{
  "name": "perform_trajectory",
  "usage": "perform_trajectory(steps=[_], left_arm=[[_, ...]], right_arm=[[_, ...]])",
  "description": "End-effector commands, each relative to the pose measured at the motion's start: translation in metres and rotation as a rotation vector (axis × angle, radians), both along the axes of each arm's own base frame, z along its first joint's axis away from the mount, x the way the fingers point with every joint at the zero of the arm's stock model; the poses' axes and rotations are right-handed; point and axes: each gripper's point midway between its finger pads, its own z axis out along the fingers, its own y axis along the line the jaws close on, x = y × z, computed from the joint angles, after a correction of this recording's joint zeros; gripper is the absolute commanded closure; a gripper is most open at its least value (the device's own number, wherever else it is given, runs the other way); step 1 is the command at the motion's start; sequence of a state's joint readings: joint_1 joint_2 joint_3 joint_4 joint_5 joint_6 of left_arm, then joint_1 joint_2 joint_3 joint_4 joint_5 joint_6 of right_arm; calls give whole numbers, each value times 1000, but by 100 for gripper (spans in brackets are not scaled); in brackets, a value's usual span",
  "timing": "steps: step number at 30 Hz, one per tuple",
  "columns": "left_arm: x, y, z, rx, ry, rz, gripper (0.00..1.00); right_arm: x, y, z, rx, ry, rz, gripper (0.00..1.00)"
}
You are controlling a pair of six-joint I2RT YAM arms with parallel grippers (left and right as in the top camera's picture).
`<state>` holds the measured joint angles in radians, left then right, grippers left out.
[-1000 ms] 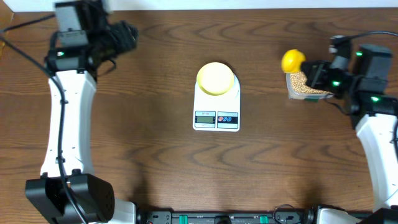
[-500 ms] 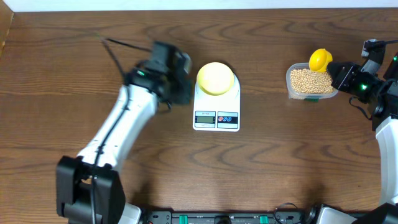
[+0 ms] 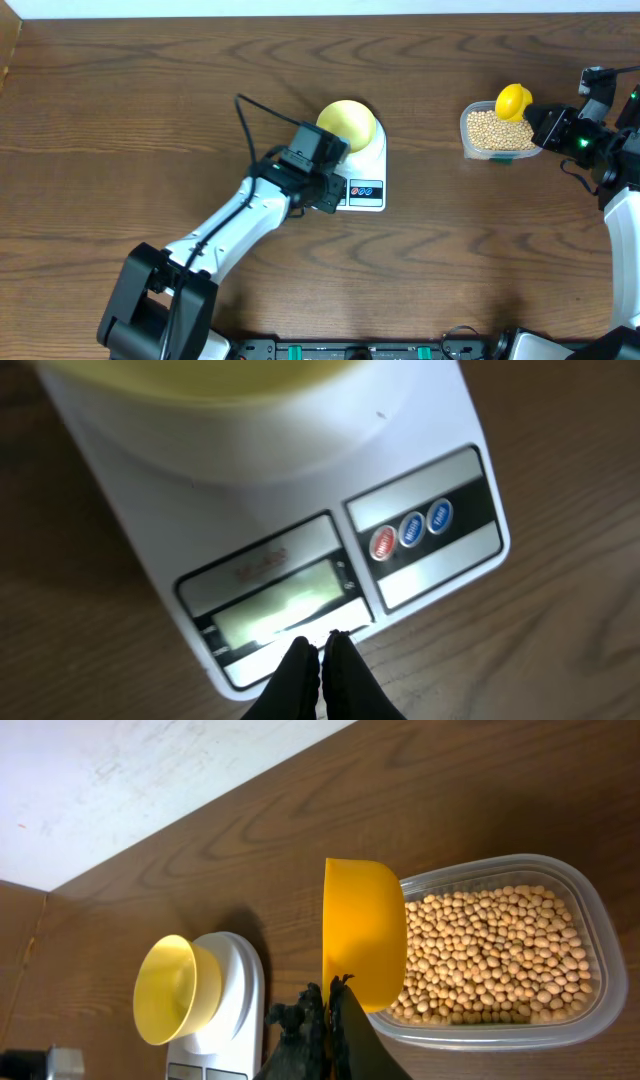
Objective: Scoop item into bowl and weigh 50g on scale
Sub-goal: 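Reach the left gripper to the scale's front buttons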
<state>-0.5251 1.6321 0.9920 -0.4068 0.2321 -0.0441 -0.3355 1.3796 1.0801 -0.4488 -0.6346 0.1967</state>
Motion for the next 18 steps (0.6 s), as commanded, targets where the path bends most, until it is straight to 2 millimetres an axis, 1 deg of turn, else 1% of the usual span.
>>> perform_trajectory(steps=[1, 3, 6, 11, 14, 17, 18], left_arm=[[3, 4, 3, 140, -125, -103, 92], [2, 0, 4, 180, -169, -178, 92], [5, -10, 3, 194, -216, -265, 92], [10, -17, -9, 204, -232, -309, 93], [14, -22, -10, 194, -250, -315, 93], [13, -30, -11, 199, -278, -380, 92], [9, -34, -13, 211, -285, -425, 93]], right_arm=[[1, -2, 6, -22, -21, 4, 99], [2, -3, 7, -23, -25, 4, 99], [2, -3, 7, -24, -28, 4, 99], [2, -3, 7, -25, -28, 4, 99], [2, -3, 7, -26, -28, 3, 99], [2, -3, 7, -27, -27, 1, 99], [2, -3, 7, -27, -27, 1, 99]])
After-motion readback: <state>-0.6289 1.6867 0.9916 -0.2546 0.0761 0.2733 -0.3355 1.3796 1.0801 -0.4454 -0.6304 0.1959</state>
